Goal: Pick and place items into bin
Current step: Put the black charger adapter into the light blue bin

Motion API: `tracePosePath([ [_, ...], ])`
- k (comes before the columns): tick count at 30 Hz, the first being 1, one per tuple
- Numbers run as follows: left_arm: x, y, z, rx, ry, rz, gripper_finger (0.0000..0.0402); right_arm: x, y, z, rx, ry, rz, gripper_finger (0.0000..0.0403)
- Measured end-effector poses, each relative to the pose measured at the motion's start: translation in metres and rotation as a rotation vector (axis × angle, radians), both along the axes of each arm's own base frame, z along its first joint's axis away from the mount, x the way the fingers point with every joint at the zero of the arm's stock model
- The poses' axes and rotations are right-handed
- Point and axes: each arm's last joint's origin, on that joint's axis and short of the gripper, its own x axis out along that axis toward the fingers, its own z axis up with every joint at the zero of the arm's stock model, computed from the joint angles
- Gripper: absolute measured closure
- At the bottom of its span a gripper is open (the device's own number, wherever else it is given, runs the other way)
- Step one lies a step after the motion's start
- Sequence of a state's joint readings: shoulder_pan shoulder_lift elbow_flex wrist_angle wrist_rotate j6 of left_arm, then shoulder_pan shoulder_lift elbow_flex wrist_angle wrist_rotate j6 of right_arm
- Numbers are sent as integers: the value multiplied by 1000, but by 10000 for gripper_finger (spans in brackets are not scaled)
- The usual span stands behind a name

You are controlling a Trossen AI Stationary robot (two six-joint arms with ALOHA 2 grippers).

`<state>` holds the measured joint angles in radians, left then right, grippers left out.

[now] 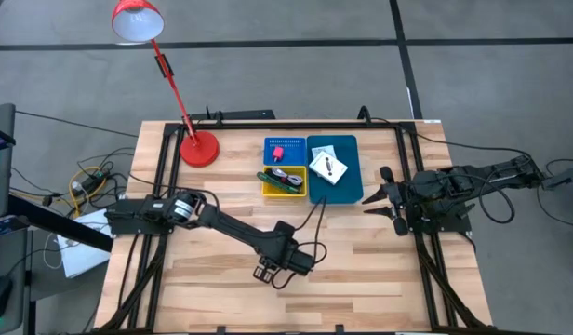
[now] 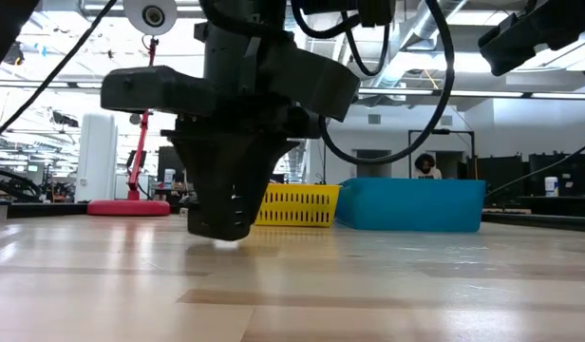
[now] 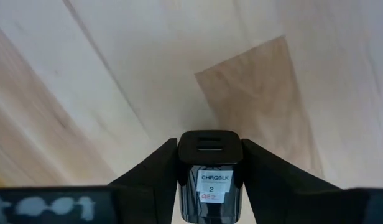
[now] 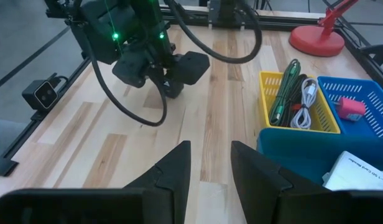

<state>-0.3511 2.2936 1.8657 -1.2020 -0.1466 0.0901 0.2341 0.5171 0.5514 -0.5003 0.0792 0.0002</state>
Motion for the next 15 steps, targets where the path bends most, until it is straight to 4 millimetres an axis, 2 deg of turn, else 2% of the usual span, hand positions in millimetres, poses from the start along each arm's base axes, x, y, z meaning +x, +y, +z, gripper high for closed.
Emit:
tracePosePath([
  [6,12,11,19,15,-60,-21,265,0,0,0,0,-1,0,294],
  [15,38,36,74,110,-244,-96,264,0,0,1,1,-7,1,294],
])
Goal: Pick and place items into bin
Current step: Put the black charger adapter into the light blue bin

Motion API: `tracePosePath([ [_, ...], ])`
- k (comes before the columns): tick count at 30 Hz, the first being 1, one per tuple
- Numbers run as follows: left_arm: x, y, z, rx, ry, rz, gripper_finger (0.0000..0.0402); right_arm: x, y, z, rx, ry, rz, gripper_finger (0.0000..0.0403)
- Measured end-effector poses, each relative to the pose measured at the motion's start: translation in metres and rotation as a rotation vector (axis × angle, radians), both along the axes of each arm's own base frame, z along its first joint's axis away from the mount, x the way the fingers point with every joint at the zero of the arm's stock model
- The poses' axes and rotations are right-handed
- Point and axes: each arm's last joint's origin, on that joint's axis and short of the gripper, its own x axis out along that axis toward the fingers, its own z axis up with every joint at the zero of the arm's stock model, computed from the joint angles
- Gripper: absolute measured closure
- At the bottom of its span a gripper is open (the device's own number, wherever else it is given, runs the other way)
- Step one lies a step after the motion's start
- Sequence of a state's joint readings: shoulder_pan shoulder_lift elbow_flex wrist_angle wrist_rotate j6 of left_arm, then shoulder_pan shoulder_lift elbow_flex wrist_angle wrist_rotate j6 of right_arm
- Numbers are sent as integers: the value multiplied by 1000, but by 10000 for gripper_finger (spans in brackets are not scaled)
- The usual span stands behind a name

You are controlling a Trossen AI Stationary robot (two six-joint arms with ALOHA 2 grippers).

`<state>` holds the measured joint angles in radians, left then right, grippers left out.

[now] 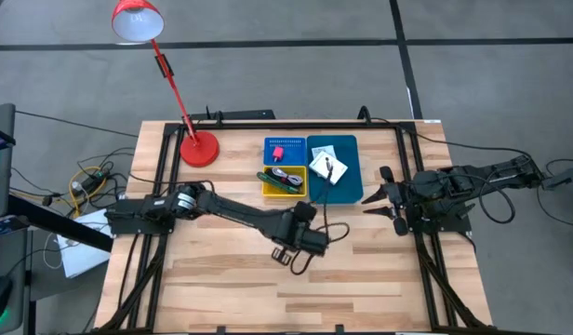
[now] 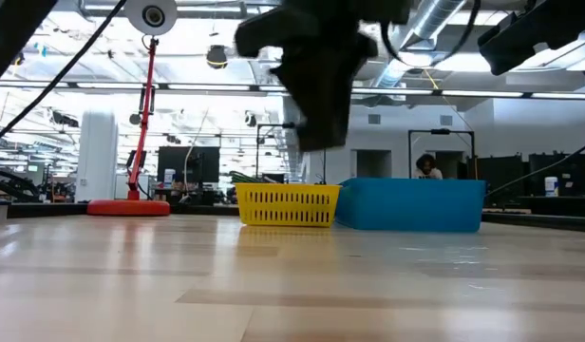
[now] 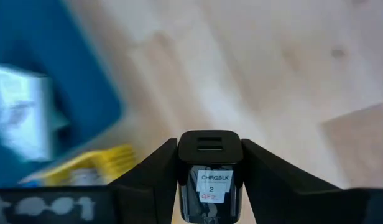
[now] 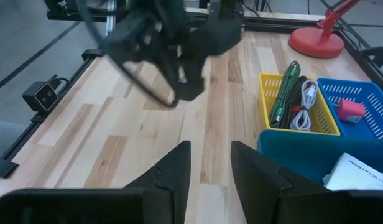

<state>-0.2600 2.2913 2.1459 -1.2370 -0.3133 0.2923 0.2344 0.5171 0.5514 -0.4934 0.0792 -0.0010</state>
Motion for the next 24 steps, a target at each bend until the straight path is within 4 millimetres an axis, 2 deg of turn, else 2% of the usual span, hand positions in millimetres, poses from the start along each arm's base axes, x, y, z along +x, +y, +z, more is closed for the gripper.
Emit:
tracePosePath([
  [6,9,33,38,128,-77,-8,263,0,0,0,-1,0,0,294],
  [9,13,56,48,165,-94,7,263,0,0,0,-1,0,1,294],
  [16,16,128,51,181,-70,105,263,0,0,0,-6,0,3,294],
  [24,6,210,50,127,-61,254,262,0,0,-1,-7,6,3,294],
])
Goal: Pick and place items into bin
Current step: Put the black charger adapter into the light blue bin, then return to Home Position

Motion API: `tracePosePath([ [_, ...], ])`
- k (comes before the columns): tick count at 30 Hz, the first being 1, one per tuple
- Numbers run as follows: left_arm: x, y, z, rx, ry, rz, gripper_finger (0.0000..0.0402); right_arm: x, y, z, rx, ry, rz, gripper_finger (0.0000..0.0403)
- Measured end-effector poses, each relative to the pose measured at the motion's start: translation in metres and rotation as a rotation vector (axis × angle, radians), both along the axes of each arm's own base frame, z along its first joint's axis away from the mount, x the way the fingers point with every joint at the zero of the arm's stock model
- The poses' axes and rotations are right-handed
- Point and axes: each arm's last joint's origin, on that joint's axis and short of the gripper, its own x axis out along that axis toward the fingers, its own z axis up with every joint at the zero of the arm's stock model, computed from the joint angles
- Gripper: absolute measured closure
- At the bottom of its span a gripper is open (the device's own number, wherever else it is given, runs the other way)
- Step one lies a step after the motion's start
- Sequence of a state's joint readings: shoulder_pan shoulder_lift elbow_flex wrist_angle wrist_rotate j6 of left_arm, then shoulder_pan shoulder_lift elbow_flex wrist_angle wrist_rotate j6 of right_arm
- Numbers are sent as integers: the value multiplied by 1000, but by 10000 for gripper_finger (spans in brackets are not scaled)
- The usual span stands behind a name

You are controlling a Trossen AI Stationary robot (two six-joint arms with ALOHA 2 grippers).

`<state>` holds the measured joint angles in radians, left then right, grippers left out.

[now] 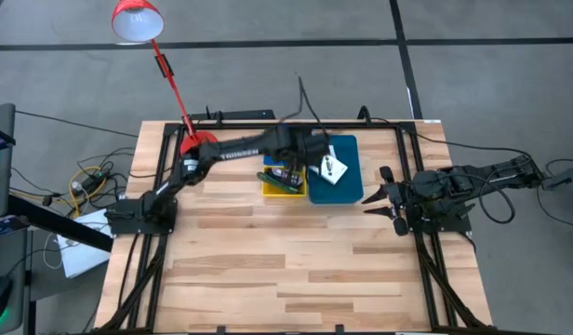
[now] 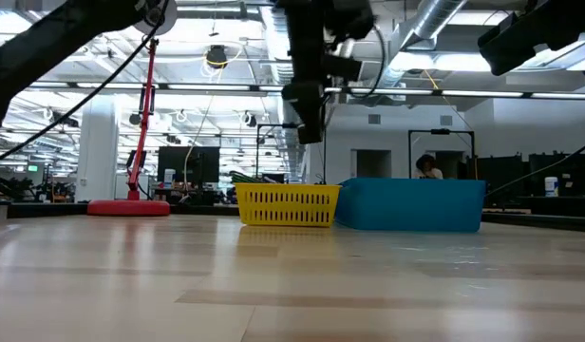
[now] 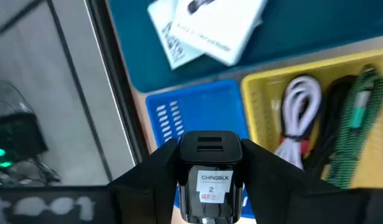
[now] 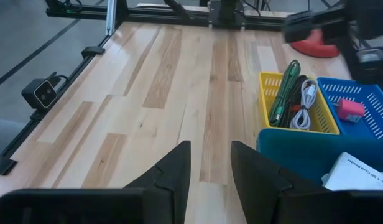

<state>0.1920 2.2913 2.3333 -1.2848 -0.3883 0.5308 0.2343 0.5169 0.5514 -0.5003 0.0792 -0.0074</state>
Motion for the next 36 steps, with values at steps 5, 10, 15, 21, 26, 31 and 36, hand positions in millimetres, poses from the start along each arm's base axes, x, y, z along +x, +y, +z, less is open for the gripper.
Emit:
tracePosePath([
  [5,-7,30,0,-35,-16,54,262,0,0,0,0,2,0,294],
  [10,-10,46,0,-34,-32,88,261,0,0,0,0,2,0,294],
  [15,-12,53,0,-36,-38,103,247,0,0,0,0,2,0,294],
  [21,-12,53,0,-59,-48,96,226,0,0,0,0,2,0,294],
  [26,-8,54,1,-54,-85,94,225,0,0,0,0,2,0,294],
  [31,-7,53,1,-107,-136,163,224,0,0,0,-1,5,0,294],
  [36,-6,51,1,-390,-230,184,224,0,0,0,0,3,0,294],
])
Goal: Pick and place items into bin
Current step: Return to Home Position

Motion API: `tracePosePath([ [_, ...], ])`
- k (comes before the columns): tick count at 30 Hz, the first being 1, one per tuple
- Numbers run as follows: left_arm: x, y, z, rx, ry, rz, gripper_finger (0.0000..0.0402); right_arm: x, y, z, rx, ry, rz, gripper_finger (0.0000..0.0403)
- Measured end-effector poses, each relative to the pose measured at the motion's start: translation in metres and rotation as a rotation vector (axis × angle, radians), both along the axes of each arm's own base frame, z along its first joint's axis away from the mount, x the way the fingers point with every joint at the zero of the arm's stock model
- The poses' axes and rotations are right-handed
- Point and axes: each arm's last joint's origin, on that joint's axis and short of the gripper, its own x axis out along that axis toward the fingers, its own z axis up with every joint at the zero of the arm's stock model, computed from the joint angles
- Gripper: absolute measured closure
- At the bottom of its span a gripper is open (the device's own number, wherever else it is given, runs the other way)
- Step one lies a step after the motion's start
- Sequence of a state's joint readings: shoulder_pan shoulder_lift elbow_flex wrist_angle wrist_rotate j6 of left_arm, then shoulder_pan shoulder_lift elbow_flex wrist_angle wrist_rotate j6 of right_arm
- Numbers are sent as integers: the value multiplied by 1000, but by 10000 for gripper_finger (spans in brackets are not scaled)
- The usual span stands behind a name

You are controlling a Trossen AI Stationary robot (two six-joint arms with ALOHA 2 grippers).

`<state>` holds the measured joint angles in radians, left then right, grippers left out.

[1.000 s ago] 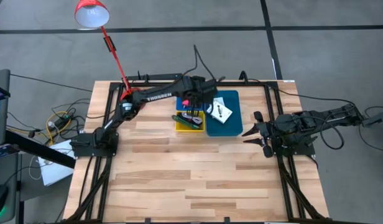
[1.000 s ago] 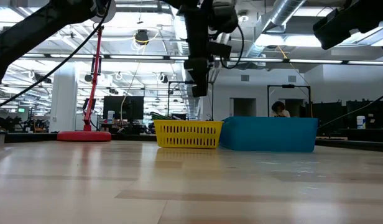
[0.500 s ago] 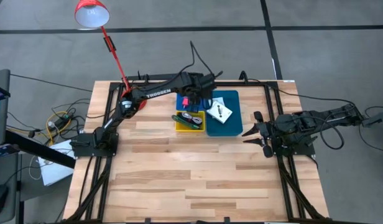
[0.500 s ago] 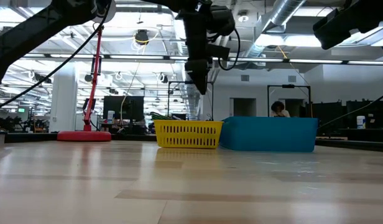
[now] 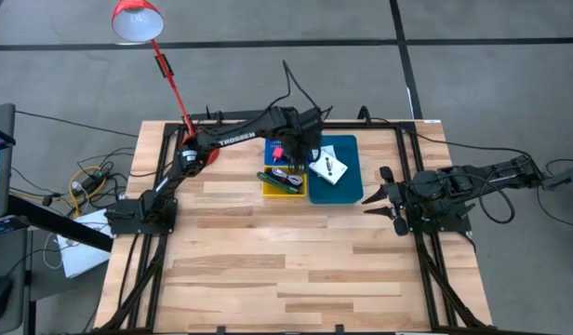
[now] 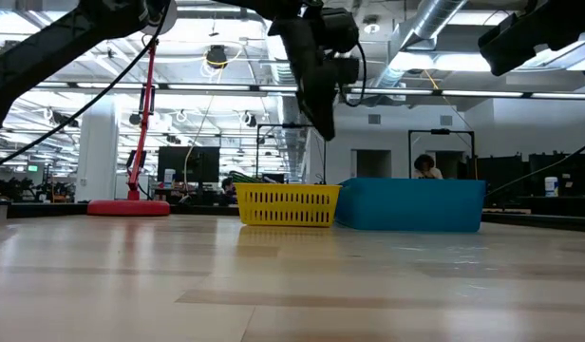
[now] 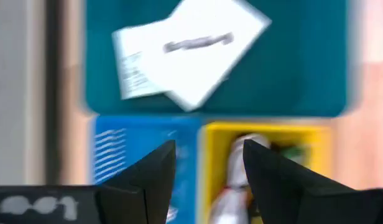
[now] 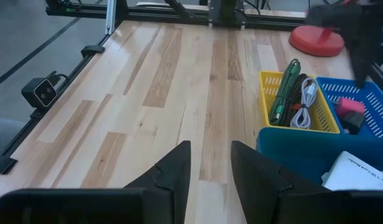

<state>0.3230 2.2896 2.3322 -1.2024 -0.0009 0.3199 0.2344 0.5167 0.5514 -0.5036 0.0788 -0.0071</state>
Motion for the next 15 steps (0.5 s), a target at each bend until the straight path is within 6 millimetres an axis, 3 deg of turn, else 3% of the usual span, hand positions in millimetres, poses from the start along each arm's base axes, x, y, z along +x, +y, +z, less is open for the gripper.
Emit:
tracePosePath([
  [4,0,-6,12,-178,-107,-73,223,0,0,1,20,-5,-9,294],
  [7,-1,-9,27,-207,-198,-85,223,0,0,1,70,1,-34,294],
  [10,1,-12,53,-165,-348,-73,223,0,0,1,108,7,-53,294],
  [15,-8,-25,113,-18,-634,-62,223,0,0,0,108,13,-55,294],
])
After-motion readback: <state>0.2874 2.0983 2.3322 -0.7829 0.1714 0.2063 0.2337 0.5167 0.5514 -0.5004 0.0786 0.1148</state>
